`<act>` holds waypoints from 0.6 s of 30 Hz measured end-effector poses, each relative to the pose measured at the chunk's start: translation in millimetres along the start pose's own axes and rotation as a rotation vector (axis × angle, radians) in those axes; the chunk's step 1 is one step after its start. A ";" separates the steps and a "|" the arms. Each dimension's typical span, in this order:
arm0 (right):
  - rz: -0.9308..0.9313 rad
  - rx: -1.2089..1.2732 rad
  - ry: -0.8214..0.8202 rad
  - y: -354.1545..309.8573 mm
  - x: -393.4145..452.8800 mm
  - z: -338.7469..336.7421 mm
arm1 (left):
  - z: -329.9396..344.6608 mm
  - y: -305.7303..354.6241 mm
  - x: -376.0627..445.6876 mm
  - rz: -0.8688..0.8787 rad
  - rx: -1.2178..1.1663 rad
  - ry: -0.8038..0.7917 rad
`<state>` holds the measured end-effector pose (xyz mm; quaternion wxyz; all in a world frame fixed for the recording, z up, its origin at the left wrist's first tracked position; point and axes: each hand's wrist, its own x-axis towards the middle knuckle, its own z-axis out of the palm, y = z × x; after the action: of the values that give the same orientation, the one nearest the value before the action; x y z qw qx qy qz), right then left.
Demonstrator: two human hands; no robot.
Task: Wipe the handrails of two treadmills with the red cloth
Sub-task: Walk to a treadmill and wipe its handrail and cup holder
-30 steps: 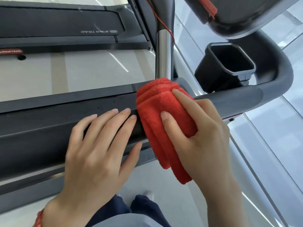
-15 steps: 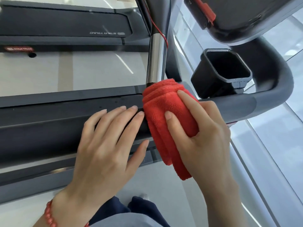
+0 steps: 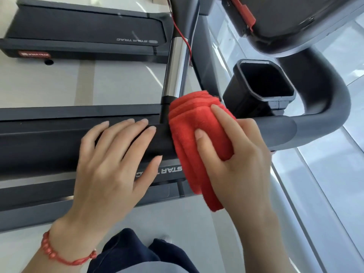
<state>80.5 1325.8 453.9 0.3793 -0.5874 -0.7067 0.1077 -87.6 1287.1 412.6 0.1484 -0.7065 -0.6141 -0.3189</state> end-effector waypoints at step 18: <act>0.099 -0.035 0.099 47.6 17.9 -25.4 | 30.6 46.0 20.7 0.067 -0.074 -0.004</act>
<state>132.6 1348.4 450.3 0.3976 -0.6329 -0.6589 0.0849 -34.3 1312.3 411.0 0.1315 -0.7324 -0.5780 -0.3350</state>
